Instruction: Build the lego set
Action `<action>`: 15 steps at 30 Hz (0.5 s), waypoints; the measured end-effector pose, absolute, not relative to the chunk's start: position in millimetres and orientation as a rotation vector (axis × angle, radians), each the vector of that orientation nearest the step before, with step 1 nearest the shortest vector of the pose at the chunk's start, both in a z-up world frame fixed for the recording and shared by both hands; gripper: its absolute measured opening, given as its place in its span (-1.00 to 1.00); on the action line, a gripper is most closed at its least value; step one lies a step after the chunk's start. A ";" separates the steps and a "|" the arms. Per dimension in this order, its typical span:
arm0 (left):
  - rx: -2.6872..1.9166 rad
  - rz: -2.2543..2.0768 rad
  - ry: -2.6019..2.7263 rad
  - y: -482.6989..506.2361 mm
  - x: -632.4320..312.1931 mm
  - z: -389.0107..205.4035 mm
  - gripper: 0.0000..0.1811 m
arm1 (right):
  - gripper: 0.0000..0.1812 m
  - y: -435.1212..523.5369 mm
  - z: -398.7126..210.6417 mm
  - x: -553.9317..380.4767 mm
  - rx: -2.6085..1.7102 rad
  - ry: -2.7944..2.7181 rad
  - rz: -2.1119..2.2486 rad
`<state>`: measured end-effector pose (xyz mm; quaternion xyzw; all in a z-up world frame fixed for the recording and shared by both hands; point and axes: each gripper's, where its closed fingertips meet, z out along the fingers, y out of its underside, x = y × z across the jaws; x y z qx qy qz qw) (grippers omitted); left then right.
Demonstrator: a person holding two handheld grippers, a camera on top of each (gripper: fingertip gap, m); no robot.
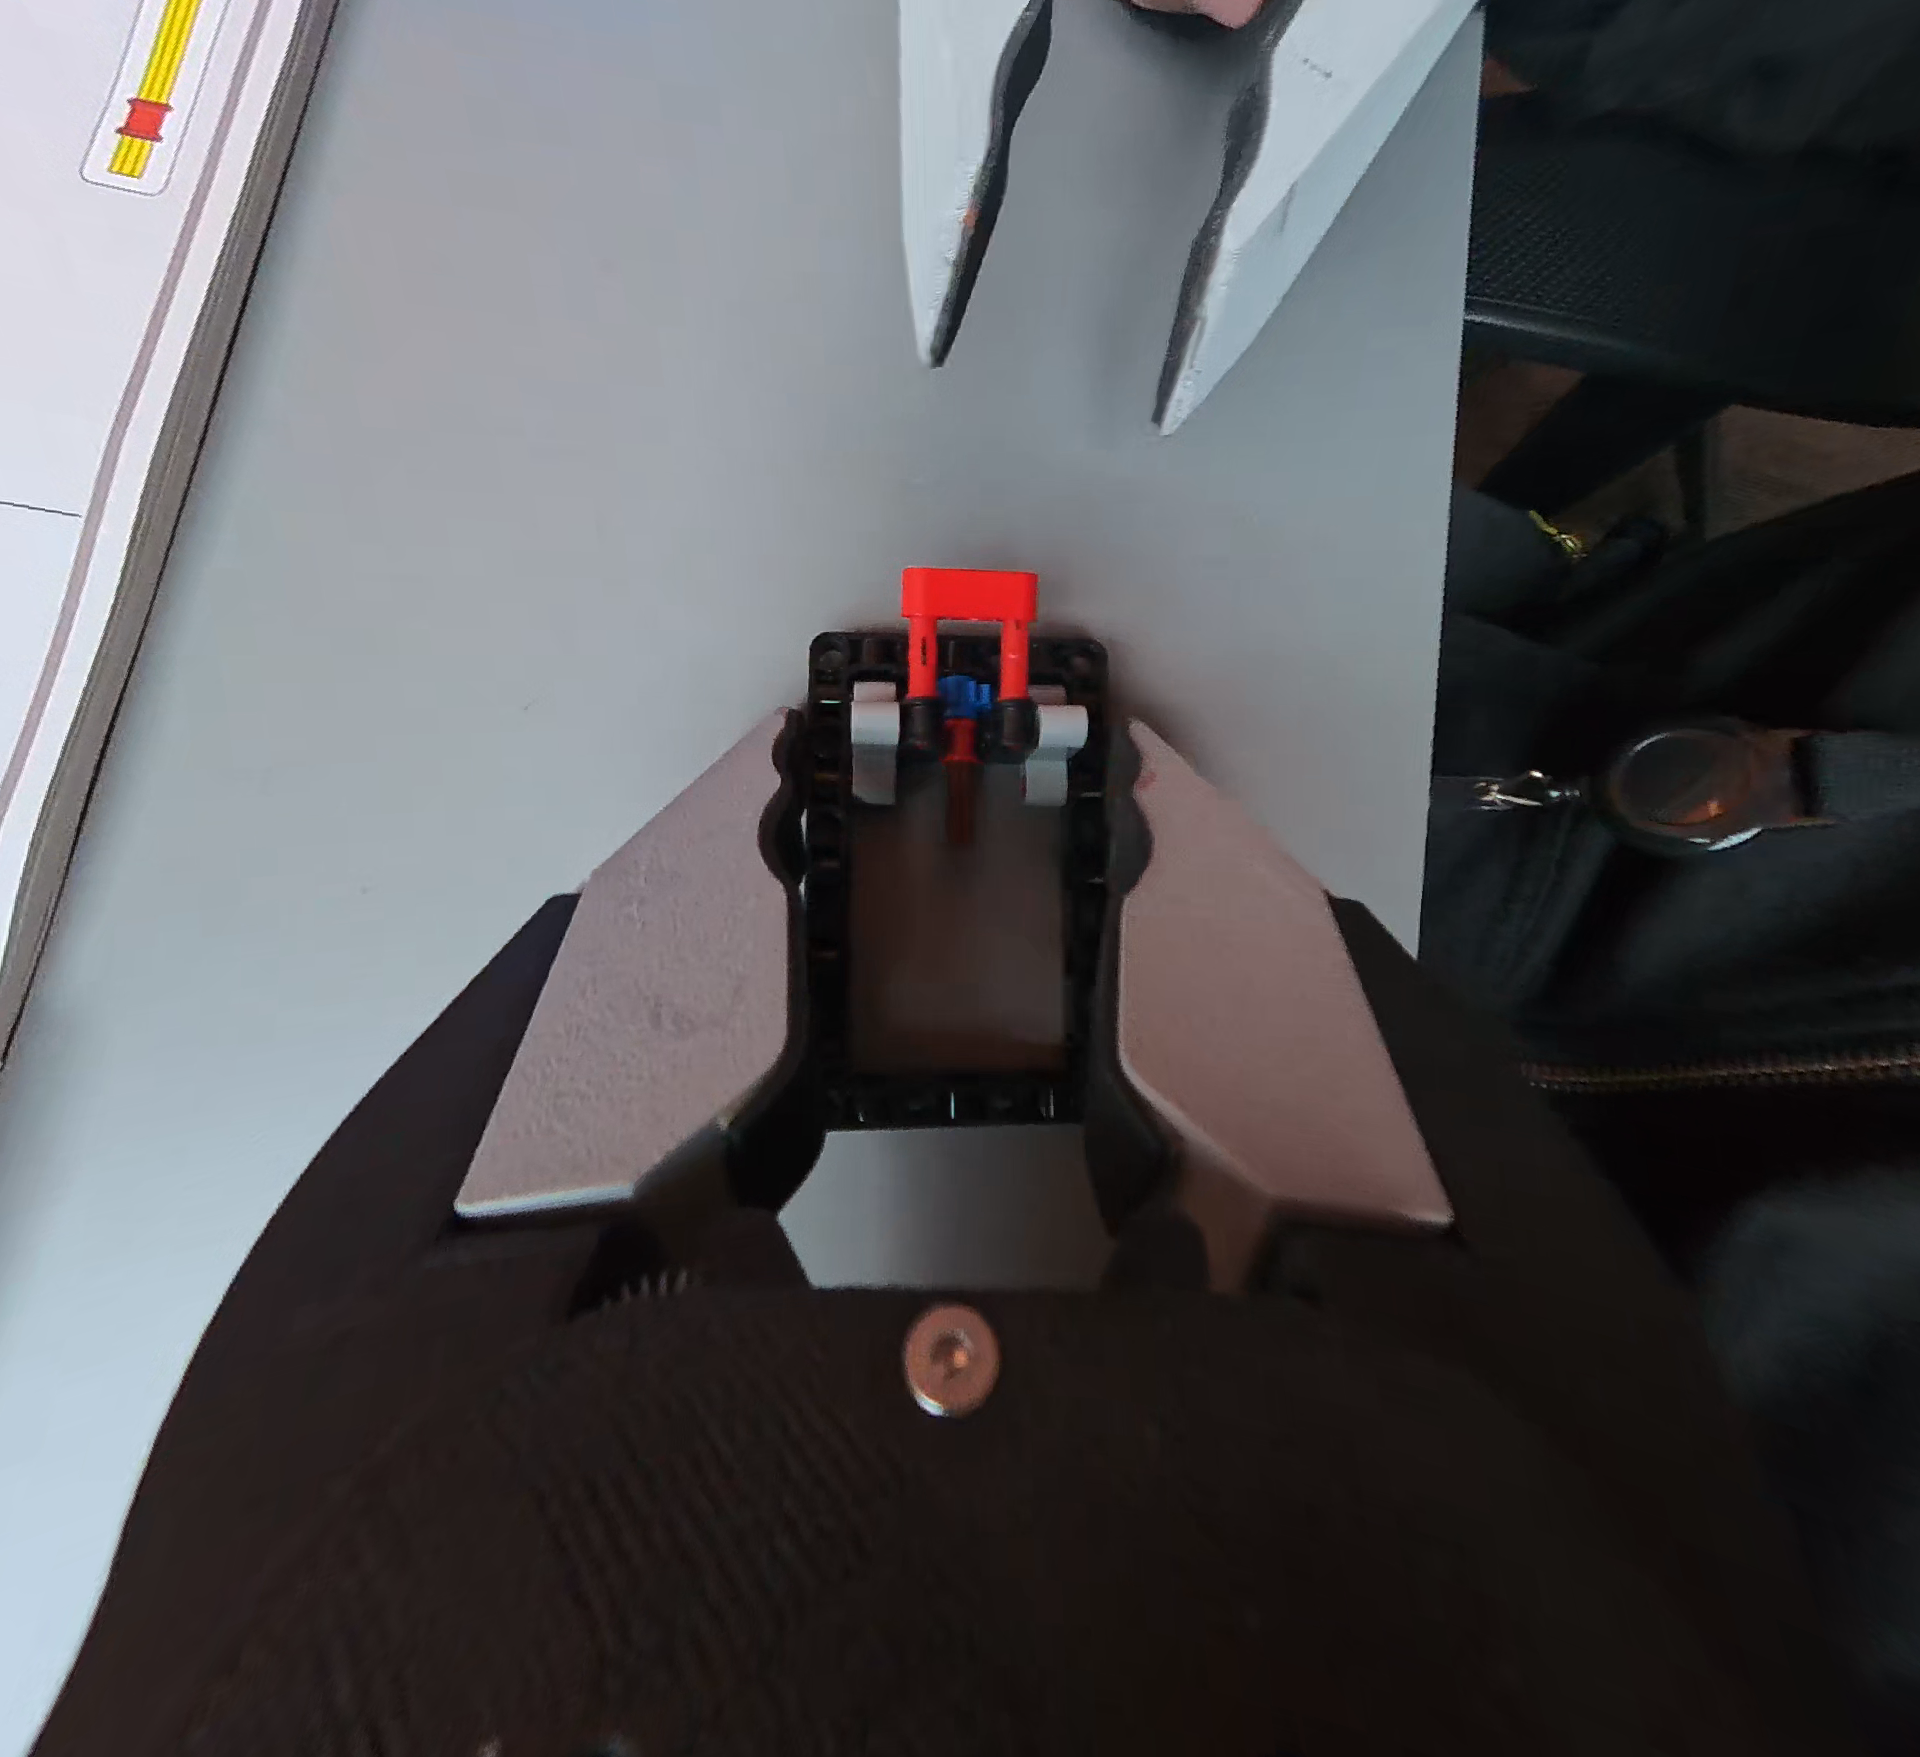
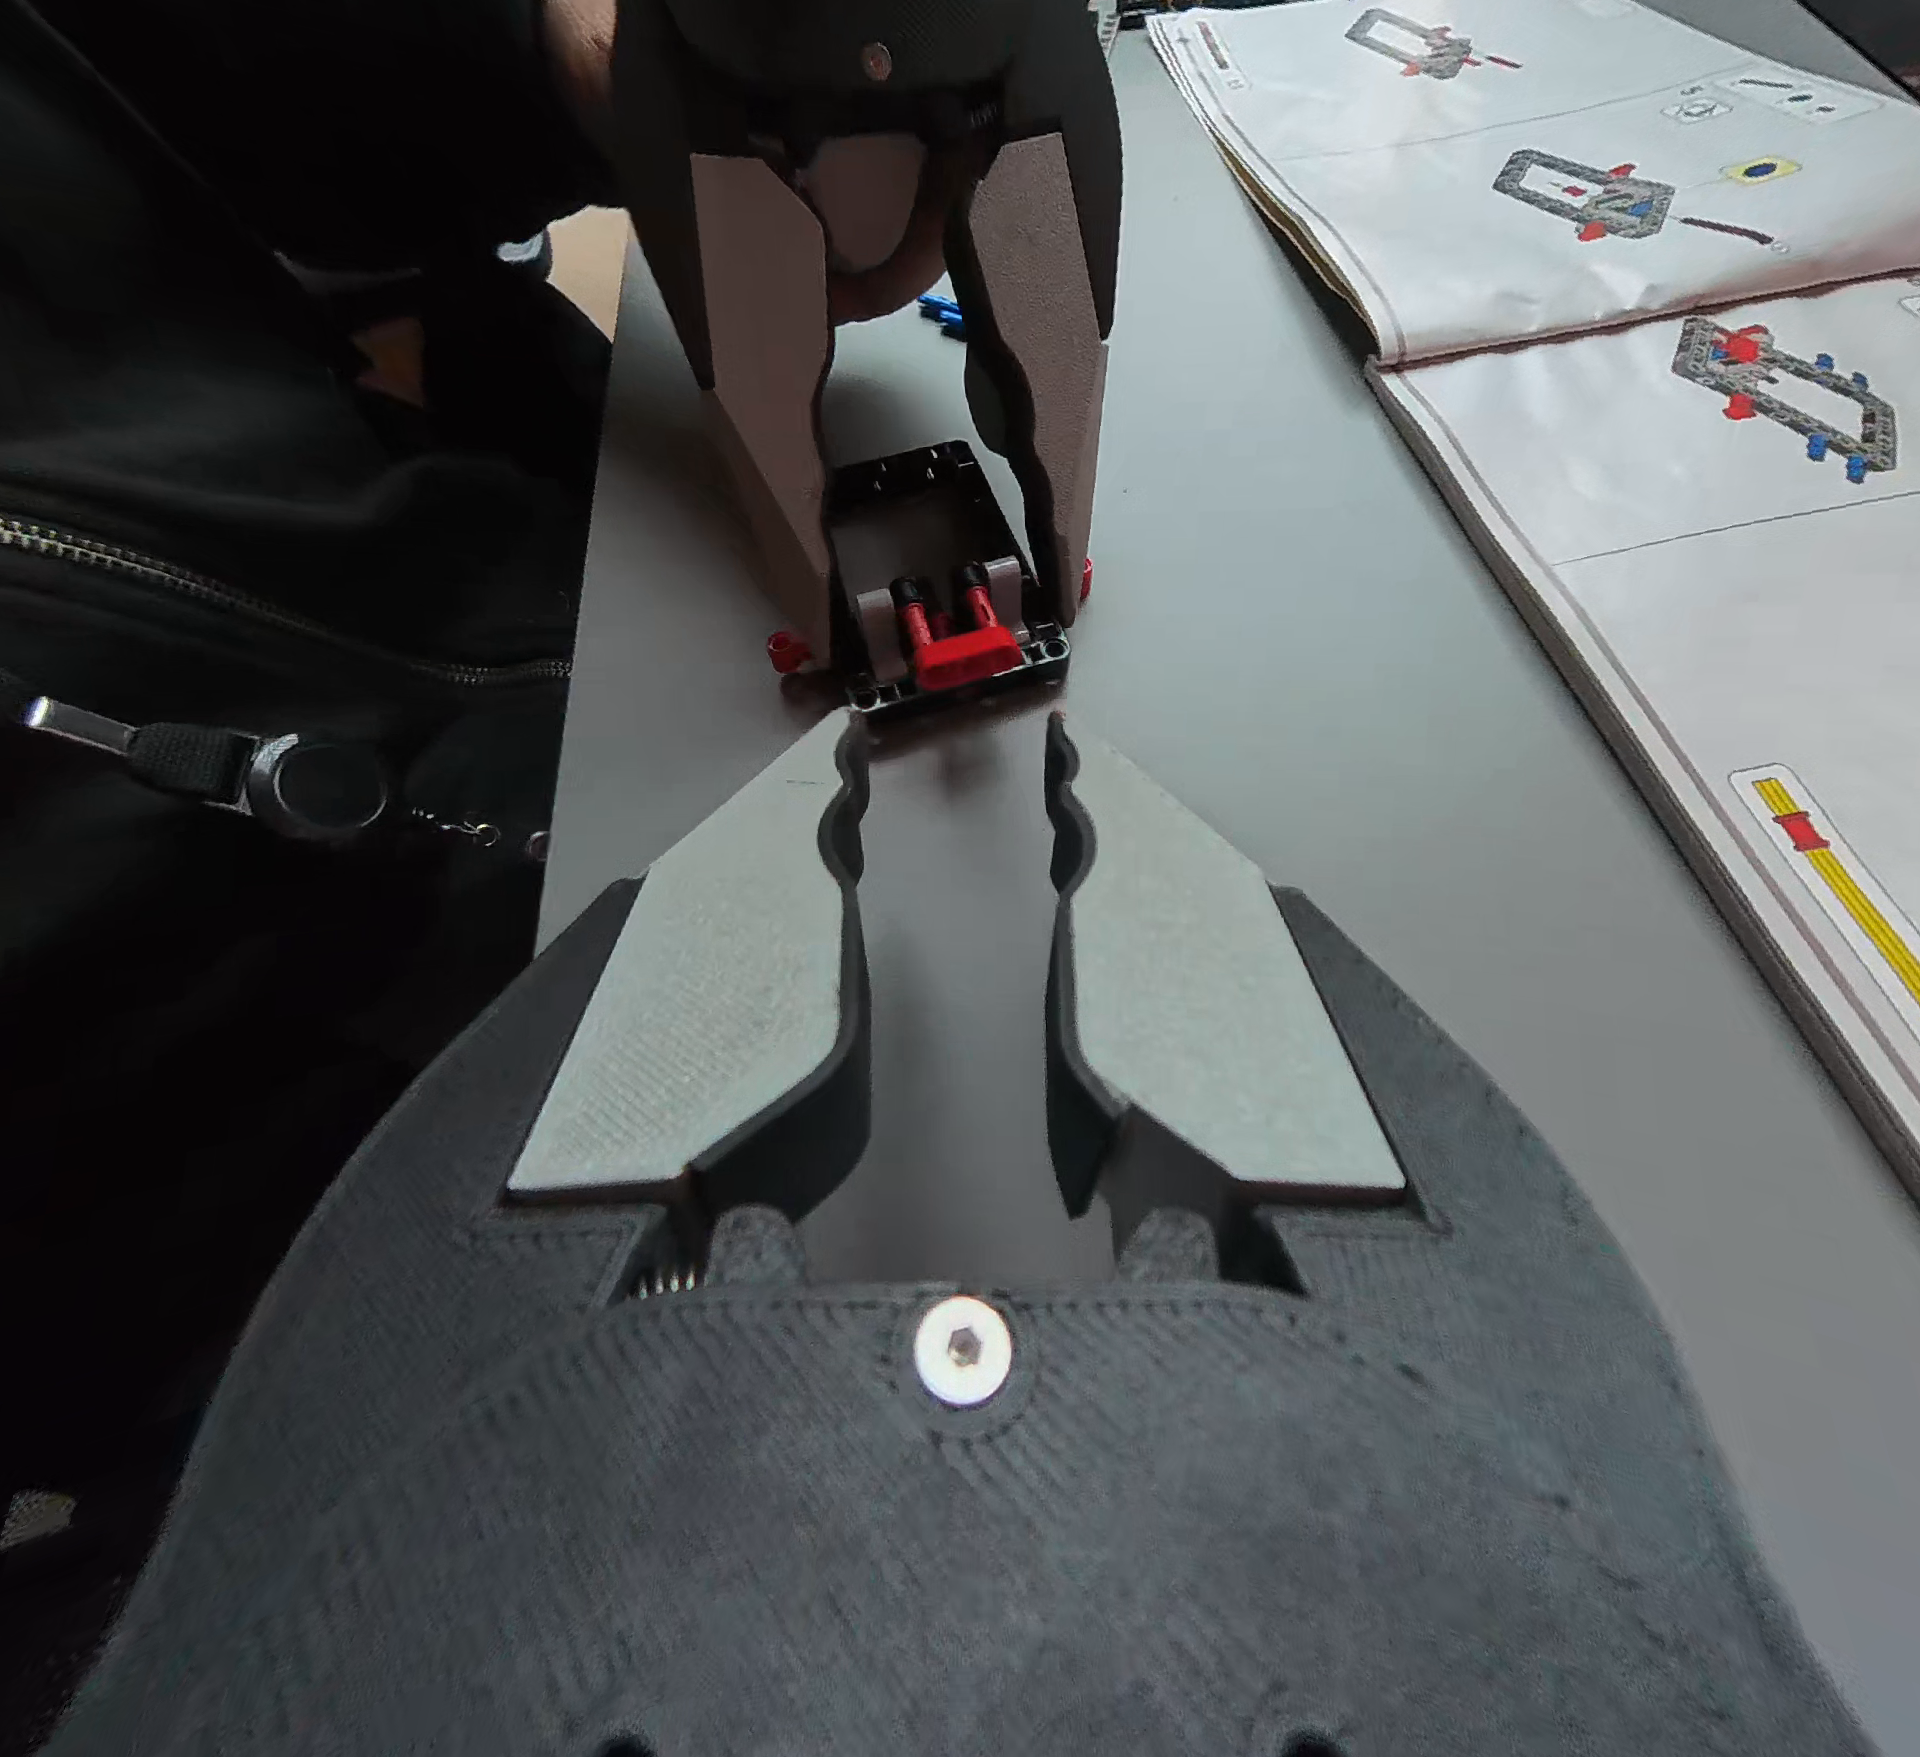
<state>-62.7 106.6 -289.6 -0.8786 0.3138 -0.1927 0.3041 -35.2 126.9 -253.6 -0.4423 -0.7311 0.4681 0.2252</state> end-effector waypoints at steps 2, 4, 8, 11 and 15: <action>-2.317 -0.541 0.836 105.3 -62.3 -289.3 -0.38 | -0.66 123.7 -250.7 -33.4 -1.187 -2.016 1.306; -2.296 -0.580 0.863 102.9 -61.9 -288.3 -0.38 | -0.66 120.2 -248.8 -32.4 -1.154 -2.018 1.302; -2.263 -0.755 0.902 95.5 -60.3 -280.9 -0.39 | -0.68 117.3 -243.4 -33.7 -1.088 -2.012 1.240; -2.169 -0.903 0.901 95.1 -62.6 -263.2 -0.39 | -0.70 116.3 -230.6 -35.9 -1.029 -2.002 1.216; -1.895 -1.198 0.967 81.3 -58.4 -221.4 -0.40 | -0.70 111.1 -196.2 -42.1 -0.921 -1.998 1.224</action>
